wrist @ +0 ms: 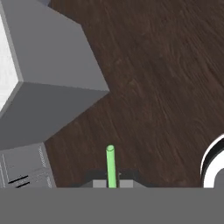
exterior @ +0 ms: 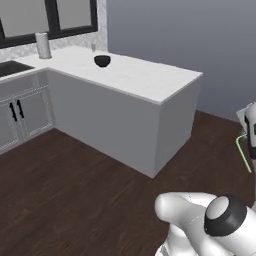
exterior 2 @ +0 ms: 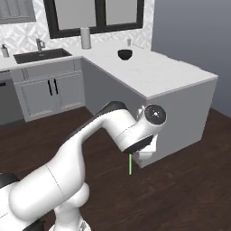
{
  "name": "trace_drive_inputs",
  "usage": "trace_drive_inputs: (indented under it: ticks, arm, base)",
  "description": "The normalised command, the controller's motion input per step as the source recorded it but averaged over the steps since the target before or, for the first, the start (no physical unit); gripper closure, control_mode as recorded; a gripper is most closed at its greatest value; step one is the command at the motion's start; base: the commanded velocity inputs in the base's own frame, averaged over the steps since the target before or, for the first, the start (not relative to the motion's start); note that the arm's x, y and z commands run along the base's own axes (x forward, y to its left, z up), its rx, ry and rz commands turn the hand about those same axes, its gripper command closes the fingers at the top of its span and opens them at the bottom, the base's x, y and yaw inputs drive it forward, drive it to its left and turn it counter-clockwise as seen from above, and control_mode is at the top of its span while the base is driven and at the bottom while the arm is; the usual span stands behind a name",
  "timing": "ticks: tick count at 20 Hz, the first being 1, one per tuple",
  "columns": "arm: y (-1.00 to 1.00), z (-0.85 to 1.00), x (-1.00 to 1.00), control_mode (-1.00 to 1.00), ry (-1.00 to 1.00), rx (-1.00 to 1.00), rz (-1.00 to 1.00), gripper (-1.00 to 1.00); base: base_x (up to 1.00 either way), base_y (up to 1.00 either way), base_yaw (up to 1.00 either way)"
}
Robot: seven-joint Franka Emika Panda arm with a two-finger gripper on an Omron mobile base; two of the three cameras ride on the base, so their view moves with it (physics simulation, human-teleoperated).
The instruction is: Take a straw from the drawer in front and place it inside the glass cup on the dining counter.
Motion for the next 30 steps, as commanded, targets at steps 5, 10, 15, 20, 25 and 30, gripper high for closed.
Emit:
trace_drive_inputs:
  ticks: [5, 10, 15, 20, 25, 30]
  arm:
    - [0.0, 0.0, 0.0, 1.0, 0.0, 0.0, 0.0, 1.0]
    - [0.0, 0.0, 0.0, 1.0, 0.0, 0.0, 0.0, 1.0]
    - [0.0, 0.0, 0.0, 1.0, 0.0, 0.0, 0.0, 1.0]
    - [0.0, 0.0, 0.0, 1.0, 0.0, 0.0, 0.0, 1.0]
    - [0.0, 0.0, 0.0, 1.0, 0.0, 0.0, 0.0, 1.0]
    - [0.0, 0.0, 0.0, 1.0, 0.0, 0.0, 0.0, 1.0]
  base:
    - [1.0, -0.67, 0.0]
    - [1.0, -0.73, 0.01]
    - [0.97, -0.84, 0.06]
    - [0.88, -0.89, 0.14]
    - [0.94, -0.78, 0.26]
    - [0.89, -0.79, 0.3]
